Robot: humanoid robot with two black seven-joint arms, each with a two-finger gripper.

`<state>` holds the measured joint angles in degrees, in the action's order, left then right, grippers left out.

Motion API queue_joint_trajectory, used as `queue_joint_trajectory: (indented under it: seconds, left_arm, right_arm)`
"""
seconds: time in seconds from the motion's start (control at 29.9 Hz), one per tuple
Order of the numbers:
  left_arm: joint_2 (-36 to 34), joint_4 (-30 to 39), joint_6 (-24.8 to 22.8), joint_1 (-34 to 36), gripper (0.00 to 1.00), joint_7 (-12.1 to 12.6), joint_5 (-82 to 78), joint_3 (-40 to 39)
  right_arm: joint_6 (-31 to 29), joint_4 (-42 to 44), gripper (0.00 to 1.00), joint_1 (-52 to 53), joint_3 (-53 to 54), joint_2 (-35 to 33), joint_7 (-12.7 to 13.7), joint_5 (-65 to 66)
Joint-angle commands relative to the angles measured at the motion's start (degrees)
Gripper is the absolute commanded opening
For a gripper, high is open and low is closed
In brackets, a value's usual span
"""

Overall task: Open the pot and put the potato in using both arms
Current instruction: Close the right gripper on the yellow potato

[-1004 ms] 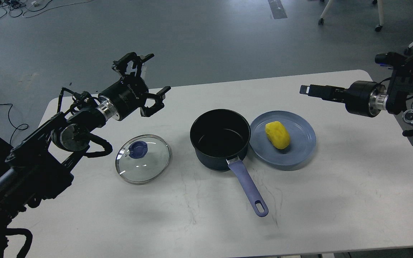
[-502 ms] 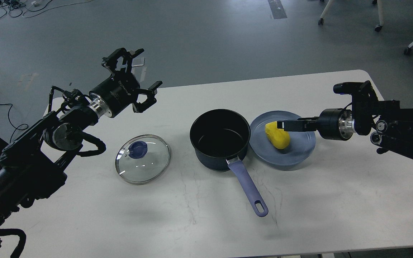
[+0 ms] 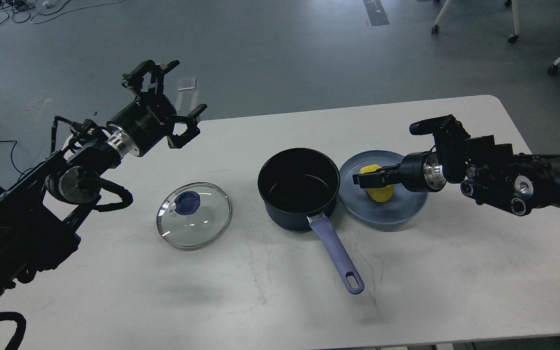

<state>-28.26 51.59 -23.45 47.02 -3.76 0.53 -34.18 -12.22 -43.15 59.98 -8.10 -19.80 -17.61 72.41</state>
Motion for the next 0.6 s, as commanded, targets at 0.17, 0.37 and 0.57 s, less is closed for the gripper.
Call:
queue_joint_trajectory:
  seconds: [0.17,0.37,0.57]
  left_arm:
    - [-0.39,0.00,0.07,-0.79,0.98,-1.86,-0.17,0.17]
    - [-1.27,0.00,0.07,-0.88,0.98,-1.86,-0.17,0.17]
    - [-1.27,0.00,0.16,-0.97,0.98,-1.86,-0.17,0.17]
  right_arm:
    - [-0.34,0.52,0.32,4.17,-6.74,0.82,-4.10,0.10]
    - [-0.43,0.52,0.32,5.06,-9.57,0.91,-5.42,0.18]
    - [-0.61,0.34,0.32,7.77,-9.57,0.29,-6.47,0.10]
